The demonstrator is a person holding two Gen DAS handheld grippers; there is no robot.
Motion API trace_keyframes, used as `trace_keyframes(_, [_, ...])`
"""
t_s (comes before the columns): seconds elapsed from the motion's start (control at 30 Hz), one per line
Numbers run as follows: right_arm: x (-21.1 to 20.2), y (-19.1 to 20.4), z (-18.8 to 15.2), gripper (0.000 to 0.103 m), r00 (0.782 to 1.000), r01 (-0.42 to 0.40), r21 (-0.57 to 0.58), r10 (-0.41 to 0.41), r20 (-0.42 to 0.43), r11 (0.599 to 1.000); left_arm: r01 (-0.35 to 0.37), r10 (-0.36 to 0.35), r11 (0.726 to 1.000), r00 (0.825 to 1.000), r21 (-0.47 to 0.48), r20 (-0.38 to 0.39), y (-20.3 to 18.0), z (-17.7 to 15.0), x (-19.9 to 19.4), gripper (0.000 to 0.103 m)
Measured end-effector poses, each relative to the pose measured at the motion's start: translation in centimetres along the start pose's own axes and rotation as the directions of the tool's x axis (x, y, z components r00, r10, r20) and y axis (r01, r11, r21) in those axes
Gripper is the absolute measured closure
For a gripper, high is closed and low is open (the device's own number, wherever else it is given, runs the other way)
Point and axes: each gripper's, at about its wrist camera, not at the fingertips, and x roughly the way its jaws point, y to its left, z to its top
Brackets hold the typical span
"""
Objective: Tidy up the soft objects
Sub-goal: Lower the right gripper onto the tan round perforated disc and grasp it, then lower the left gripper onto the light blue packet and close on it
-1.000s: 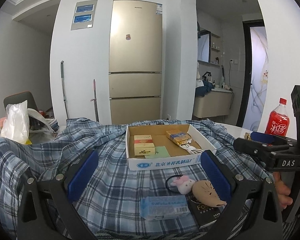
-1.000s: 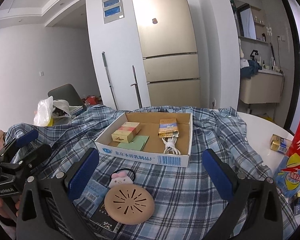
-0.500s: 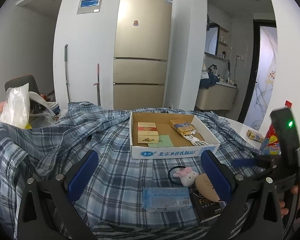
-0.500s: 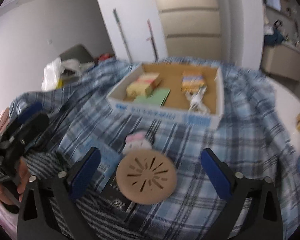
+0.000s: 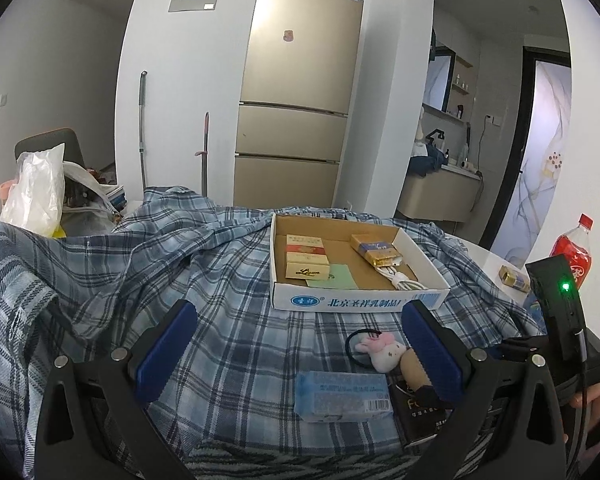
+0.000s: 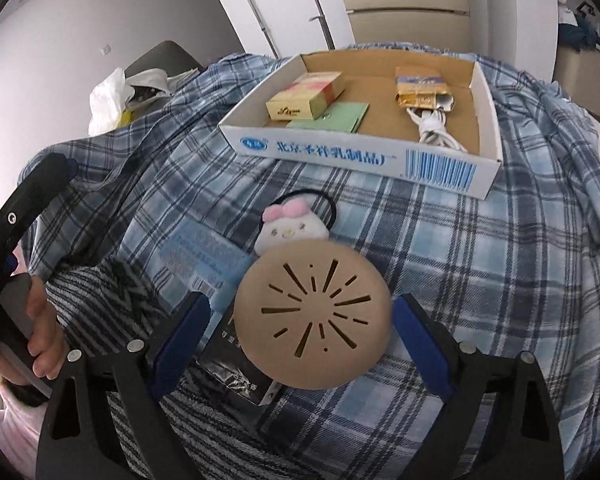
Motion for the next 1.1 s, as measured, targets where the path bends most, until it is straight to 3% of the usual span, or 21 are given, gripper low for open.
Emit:
trace_keyframes(0.4, [1.0, -0.6, 0.1, 0.012, 0.999, 0.016, 0.026, -0.015, -0.047, 1.000, 0.000, 0.000, 1.000, 1.000, 0.007, -0.008, -0.2, -0.1, 0.2, 0.000])
trace_keyframes(0.57, [0.7, -0.6, 0.0, 0.021, 0.999, 0.044, 0.025, -0.043, -0.031, 0.999, 0.002, -0.002, 1.000, 1.000, 0.012, -0.020, -0.1, -0.2, 0.5, 0.000])
trace_keyframes(0.73, [-0.5, -0.3, -0.1, 0.022, 0.995, 0.094, 0.015, -0.094, 0.038, 0.995, 0.011, -0.010, 1.000, 0.999, 0.028, -0.041, -0.3, -0.3, 0.8, 0.000])
trace_keyframes(0.87, [-2.8, -0.2, -0.5, 0.022, 0.960, 0.226, 0.056, -0.232, 0.157, 0.973, 0.013, -0.008, 0.998, 0.996, 0.058, -0.087, -1.0, -0.6, 1.8, 0.000])
trace_keyframes(0.97, [-3.8, -0.4, -0.6, 0.022, 0.946, 0.242, 0.078, -0.253, 0.202, 0.967, 0.032, -0.020, 0.996, 0.990, 0.079, -0.142, -1.6, -1.0, 2.9, 0.000])
trace_keyframes(1.1, [-3.5, -0.4, -0.3, 0.022, 0.953, 0.231, 0.066, -0.239, 0.186, 0.971, 0.042, -0.019, 0.994, 0.977, 0.103, -0.214, -2.3, -1.6, 4.3, 0.000])
